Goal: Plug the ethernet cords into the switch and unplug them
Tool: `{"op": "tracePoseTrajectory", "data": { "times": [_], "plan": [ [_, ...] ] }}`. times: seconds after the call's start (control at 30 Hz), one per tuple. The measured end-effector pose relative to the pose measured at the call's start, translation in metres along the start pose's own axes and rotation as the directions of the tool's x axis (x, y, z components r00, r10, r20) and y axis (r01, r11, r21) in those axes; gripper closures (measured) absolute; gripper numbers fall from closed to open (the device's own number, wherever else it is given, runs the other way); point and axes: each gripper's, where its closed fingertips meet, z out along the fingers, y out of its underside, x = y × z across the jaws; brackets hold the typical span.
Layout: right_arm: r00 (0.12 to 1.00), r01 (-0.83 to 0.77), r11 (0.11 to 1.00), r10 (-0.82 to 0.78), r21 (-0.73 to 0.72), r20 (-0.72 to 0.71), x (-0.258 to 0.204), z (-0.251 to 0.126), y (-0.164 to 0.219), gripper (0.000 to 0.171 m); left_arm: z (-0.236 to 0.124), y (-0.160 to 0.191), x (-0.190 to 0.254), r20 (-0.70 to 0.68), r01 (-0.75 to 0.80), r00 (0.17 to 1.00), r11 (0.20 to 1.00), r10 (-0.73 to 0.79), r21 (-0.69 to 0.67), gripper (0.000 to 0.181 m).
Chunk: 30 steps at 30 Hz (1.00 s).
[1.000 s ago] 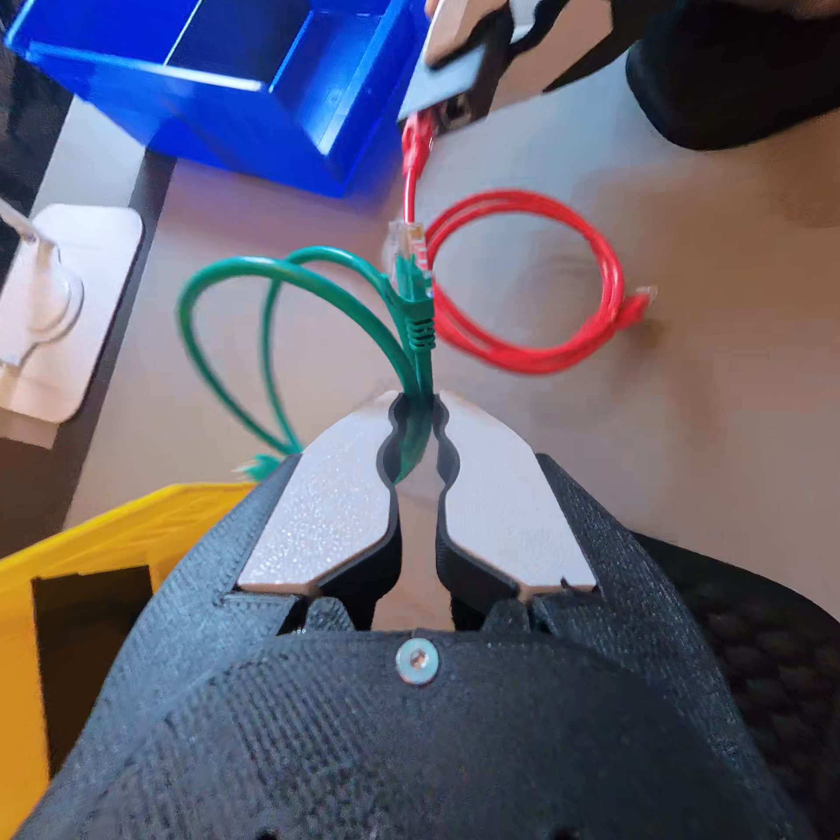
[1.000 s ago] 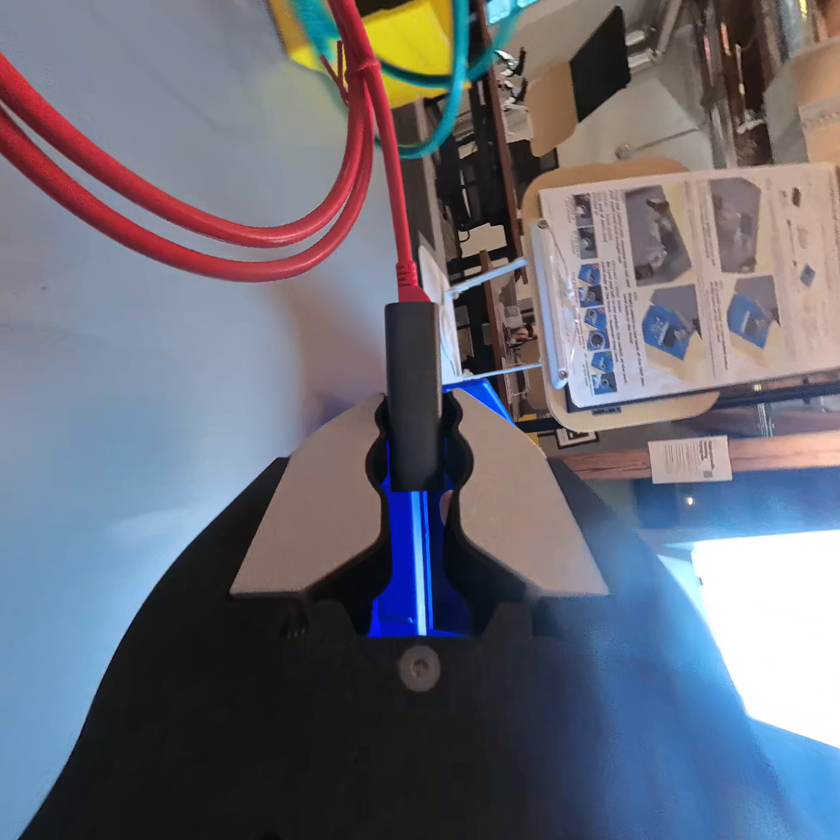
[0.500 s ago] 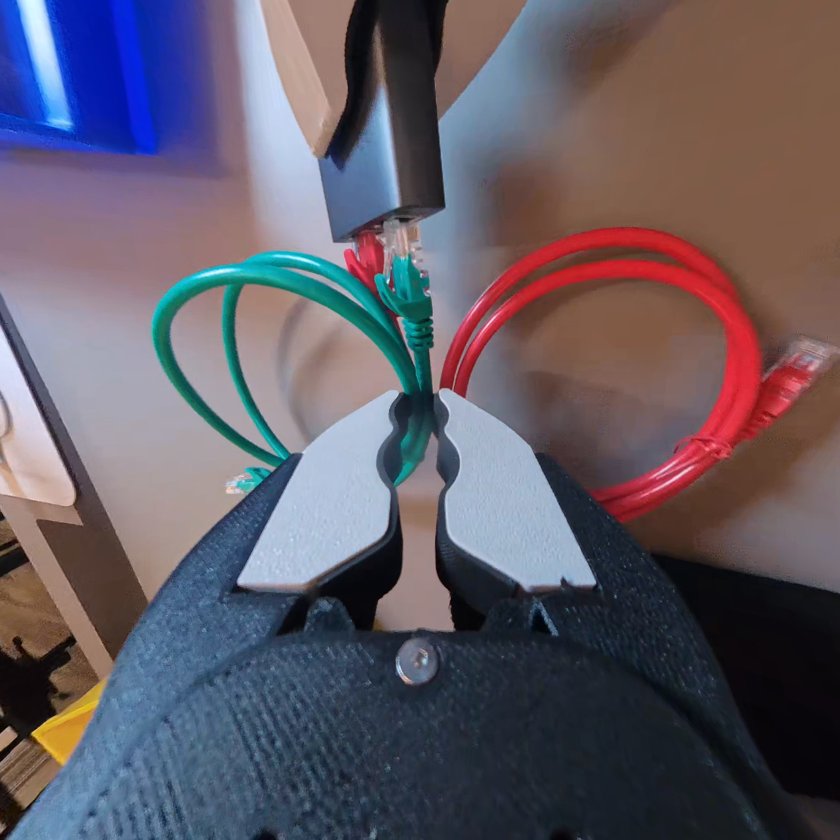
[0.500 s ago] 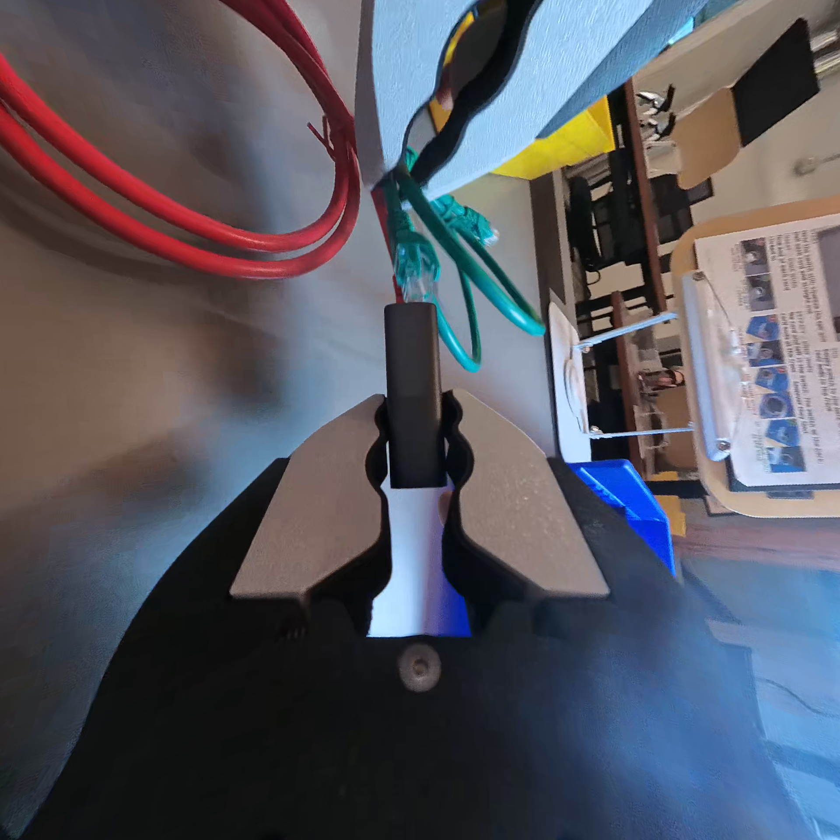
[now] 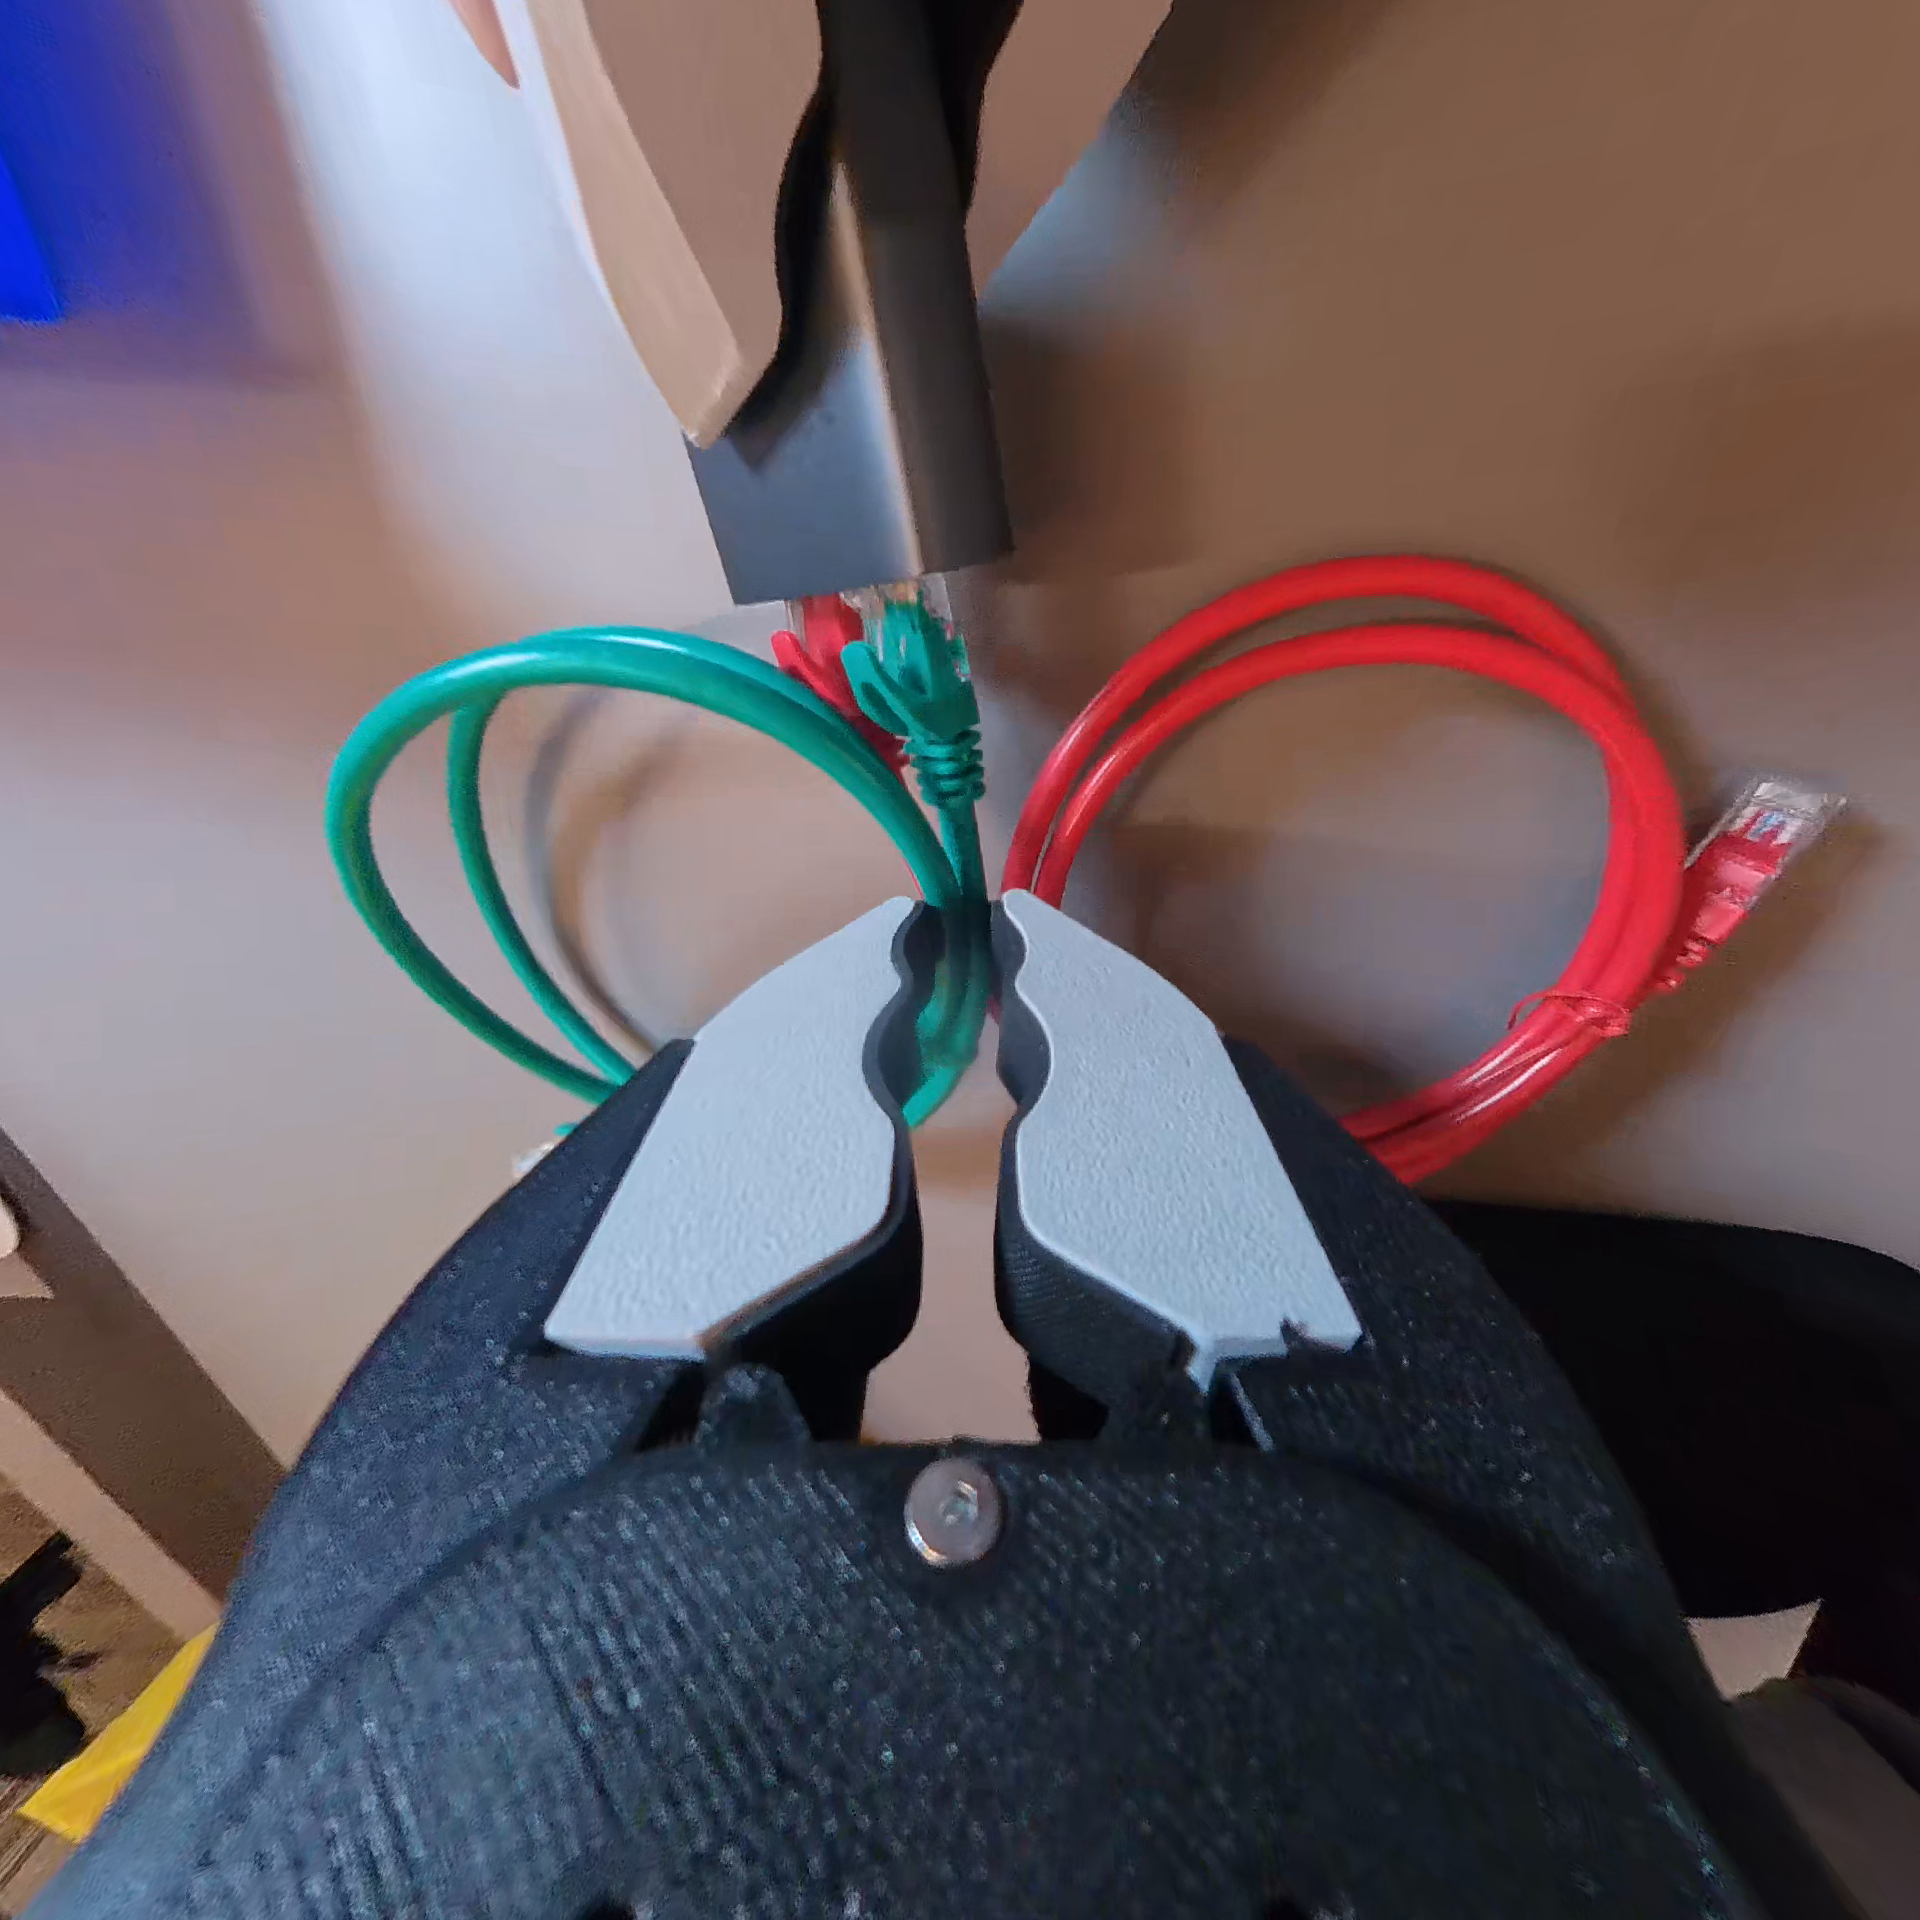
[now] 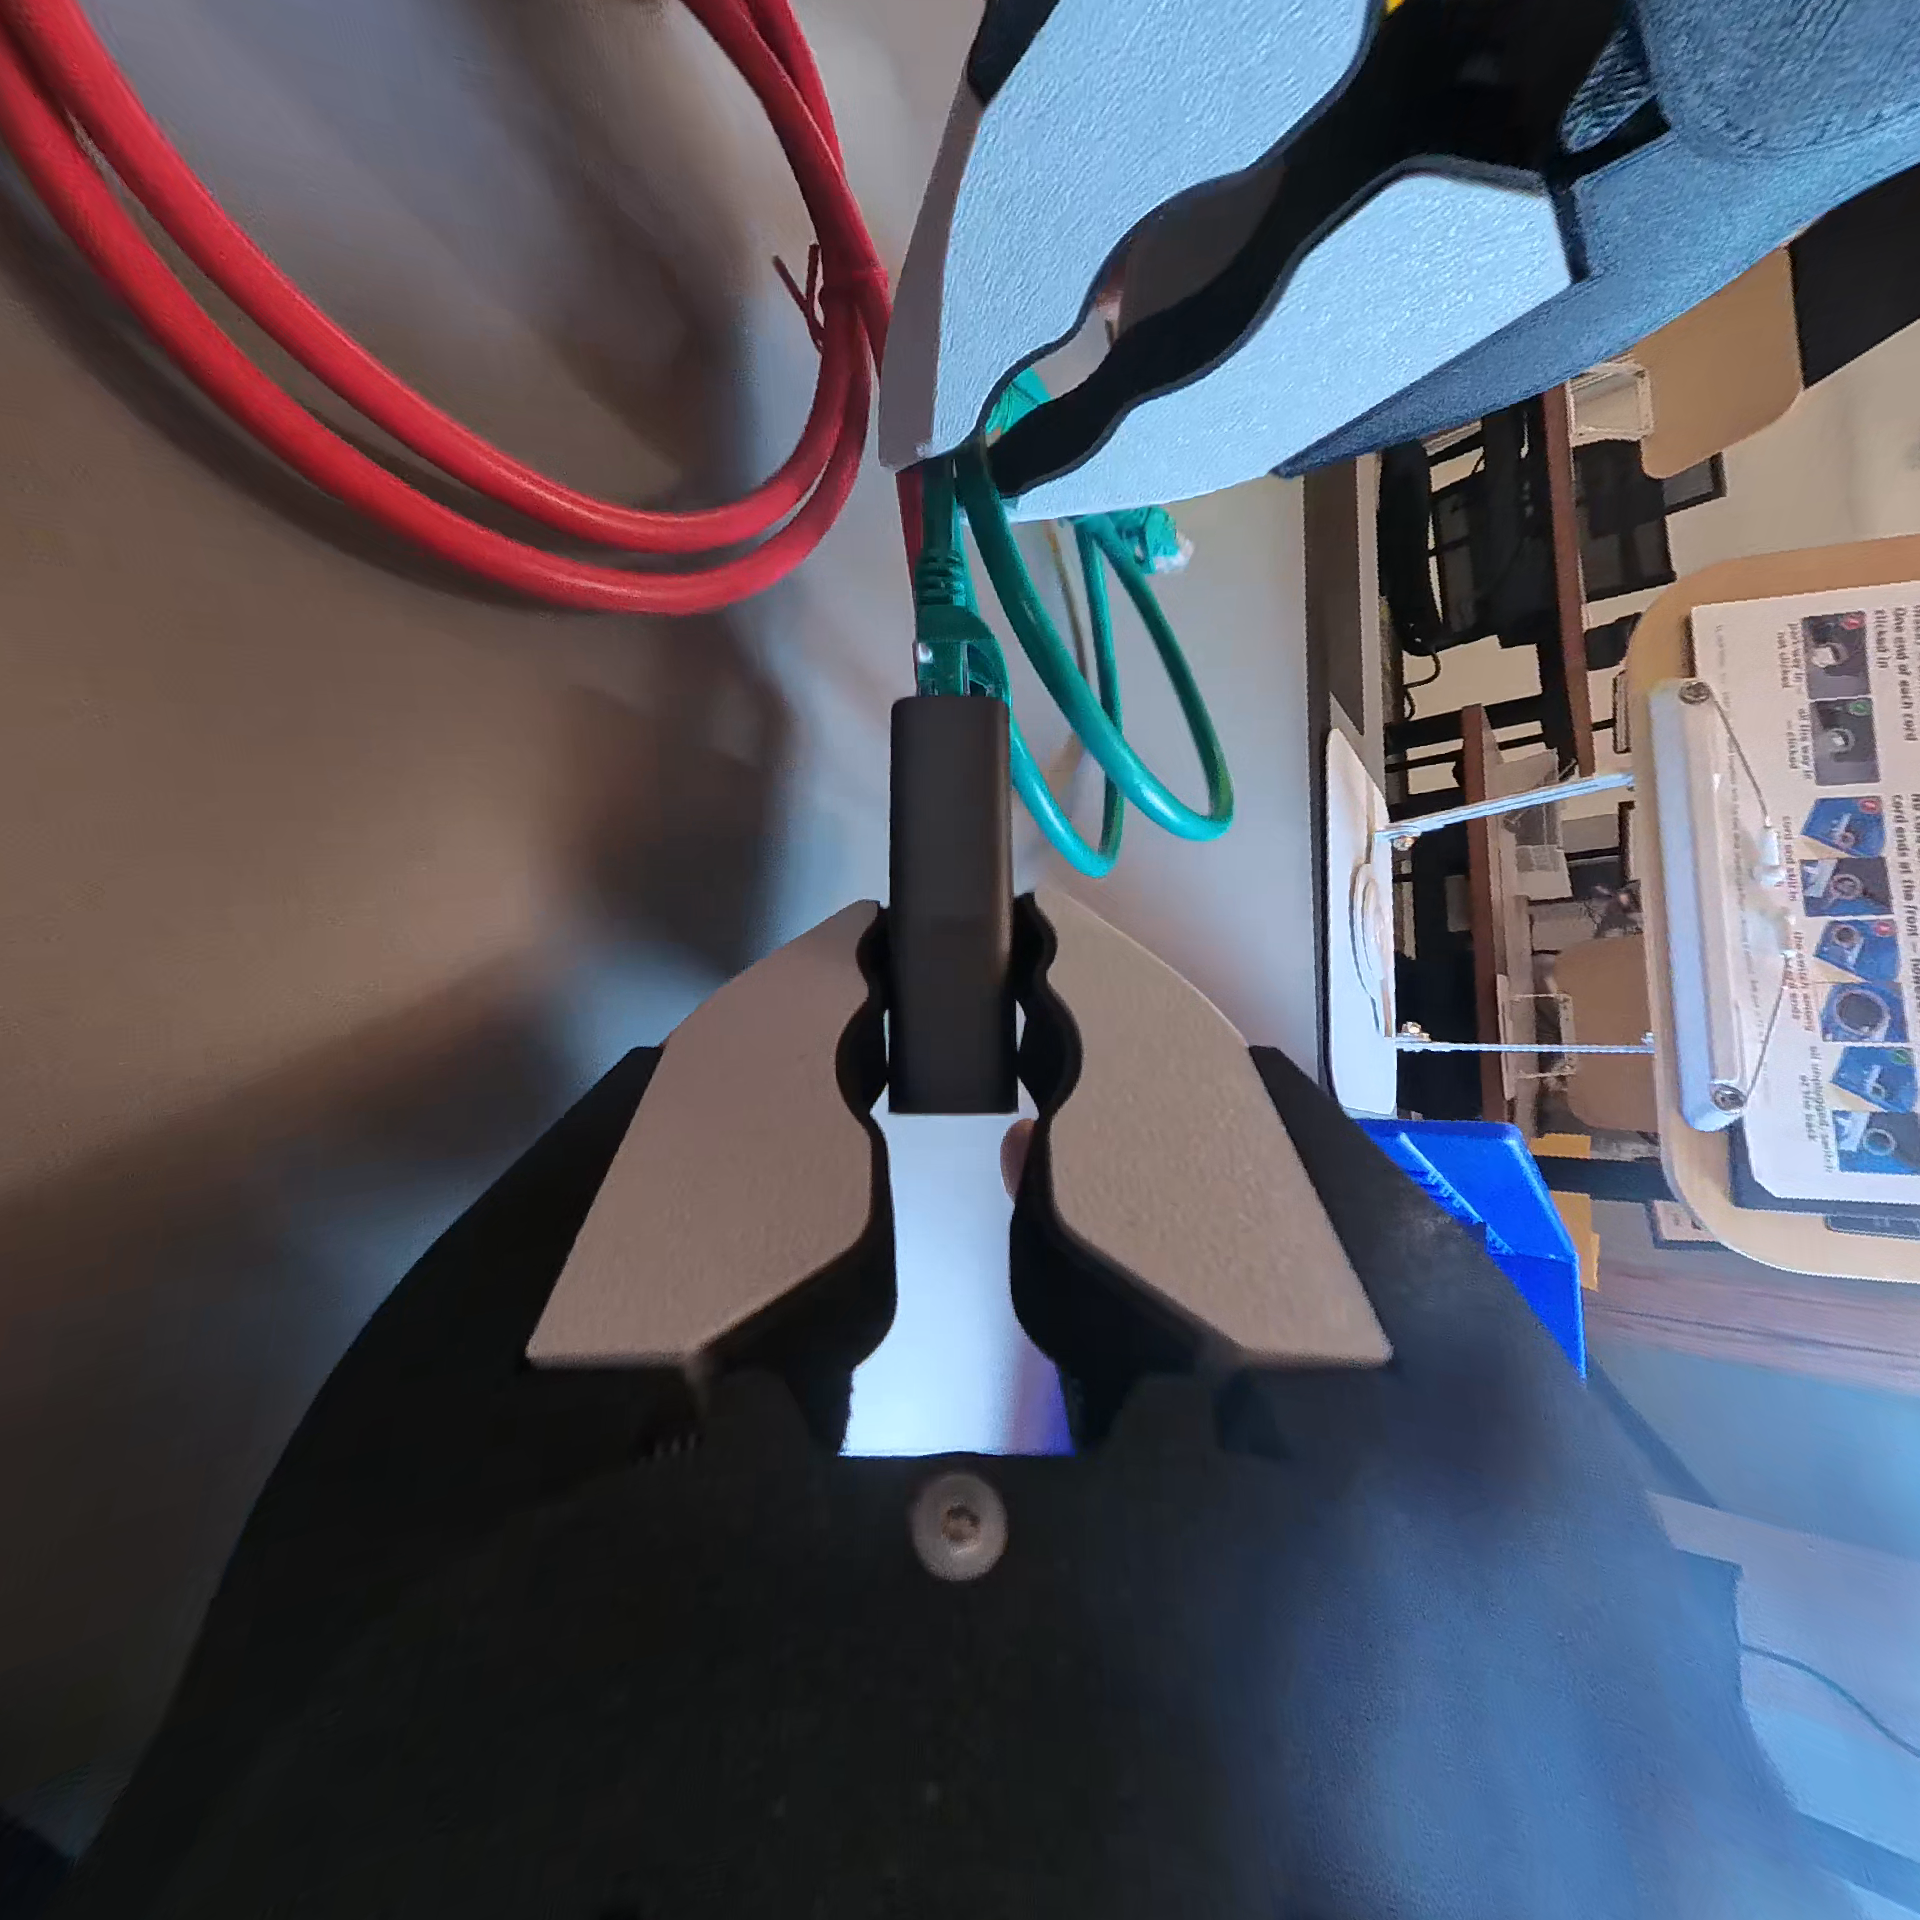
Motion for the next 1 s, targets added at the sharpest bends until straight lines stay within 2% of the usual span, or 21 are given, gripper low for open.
{"op": "tracePoseTrajectory", "data": {
  "times": [0.2,0.3,0.33,0.4,0.47,0.53,0.63,0.7,0.8,0.87,1.0],
  "plan": [
    [1.000,0.008,1.000,-0.008,-0.013,-0.007,-0.001,0.000,-0.003,0.150,-0.011,-0.009,0.012,-0.079,0.026,0.997,0.990,-0.015,0.135,0.173],
    [0.998,0.053,0.998,-0.053,-0.033,0.018,-0.011,0.011,-0.002,0.150,-0.029,-0.040,0.043,-0.198,0.034,0.980,0.951,0.029,0.309,0.172],
    [0.998,0.055,0.998,-0.054,-0.021,0.026,-0.012,0.012,-0.007,0.149,-0.038,-0.048,0.047,-0.185,0.029,0.982,0.936,0.039,0.350,0.171],
    [0.999,0.024,1.000,-0.024,0.002,0.032,-0.010,0.013,-0.014,0.149,-0.048,-0.048,0.044,-0.075,-0.049,0.994,0.939,0.079,0.340,0.170],
    [1.000,0.015,1.000,-0.015,0.009,-0.007,0.001,0.007,-0.015,0.150,-0.053,-0.045,0.041,-0.021,-0.061,0.997,0.932,0.074,0.357,0.169],
    [0.999,-0.010,1.000,0.011,0.027,-0.042,0.009,-0.002,-0.013,0.149,-0.055,-0.037,0.030,0.013,-0.025,1.000,0.925,0.021,0.378,0.170],
    [0.994,-0.088,0.993,0.092,0.073,-0.055,0.021,-0.017,-0.014,0.150,-0.050,-0.010,-0.003,0.161,0.012,0.984,0.939,-0.071,0.345,0.170],
    [0.993,-0.107,0.994,0.108,0.037,-0.049,0.025,-0.021,-0.008,0.150,-0.052,0.002,-0.018,0.218,0.045,0.968,0.935,-0.128,0.351,0.167],
    [0.990,-0.137,0.991,0.137,0.002,-0.024,0.022,-0.020,-0.002,0.149,-0.075,-0.009,-0.023,0.256,0.033,0.950,0.870,-0.180,0.492,0.161],
    [0.987,-0.161,0.987,0.161,-0.002,-0.009,0.020,-0.017,-0.003,0.149,-0.083,-0.026,-0.016,0.272,-0.029,0.951,0.831,-0.149,0.555,0.160],
    [0.972,-0.234,0.972,0.234,0.023,0.033,0.020,-0.015,-0.021,0.149,-0.053,-0.052,-0.006,0.331,-0.150,0.943,0.857,-0.026,0.492,0.157]
  ]
}}
